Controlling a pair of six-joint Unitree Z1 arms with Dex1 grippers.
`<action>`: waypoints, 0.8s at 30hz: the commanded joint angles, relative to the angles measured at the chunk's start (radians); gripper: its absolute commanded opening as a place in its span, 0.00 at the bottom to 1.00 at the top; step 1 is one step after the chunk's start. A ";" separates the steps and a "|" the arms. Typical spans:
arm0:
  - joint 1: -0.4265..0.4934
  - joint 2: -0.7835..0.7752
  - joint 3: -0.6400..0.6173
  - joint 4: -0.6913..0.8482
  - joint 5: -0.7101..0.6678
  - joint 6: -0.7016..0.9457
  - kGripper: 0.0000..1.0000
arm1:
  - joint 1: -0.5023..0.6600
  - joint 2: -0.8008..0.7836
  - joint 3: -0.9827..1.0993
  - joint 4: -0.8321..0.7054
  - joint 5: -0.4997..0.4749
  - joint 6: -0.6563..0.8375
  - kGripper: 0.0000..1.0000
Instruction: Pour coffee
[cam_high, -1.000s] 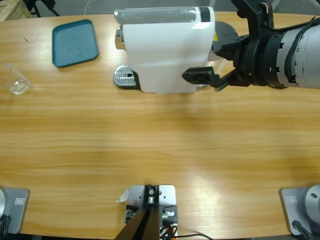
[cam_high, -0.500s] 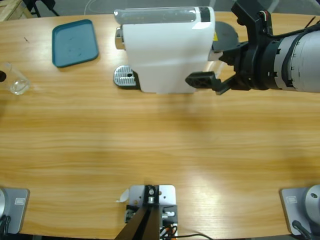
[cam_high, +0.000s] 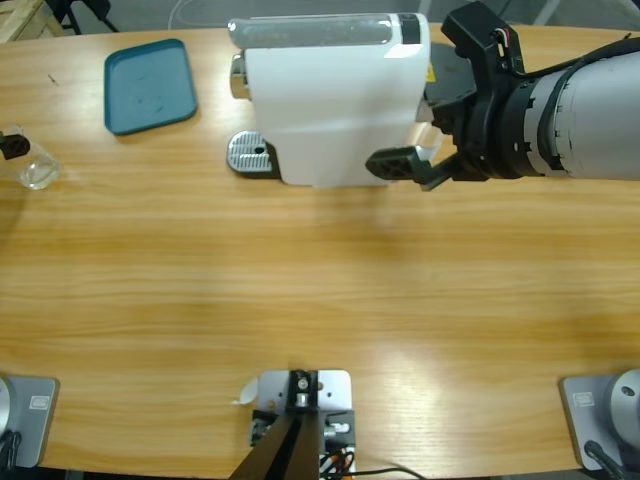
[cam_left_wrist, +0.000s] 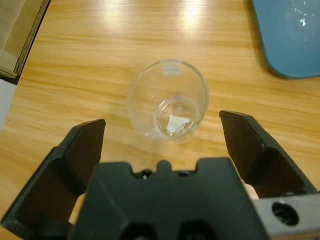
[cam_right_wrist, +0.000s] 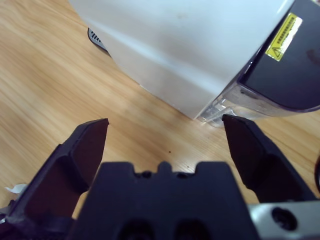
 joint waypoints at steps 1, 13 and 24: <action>0.042 0.098 0.029 -0.071 -0.010 0.007 1.00 | 0.010 0.056 -0.007 0.030 -0.017 0.019 1.00; 0.058 0.170 0.039 -0.156 -0.020 0.004 1.00 | 0.010 0.086 -0.002 0.032 -0.017 0.035 1.00; 0.071 0.220 0.078 -0.292 -0.019 0.004 0.73 | 0.009 0.115 -0.024 0.043 -0.014 0.040 1.00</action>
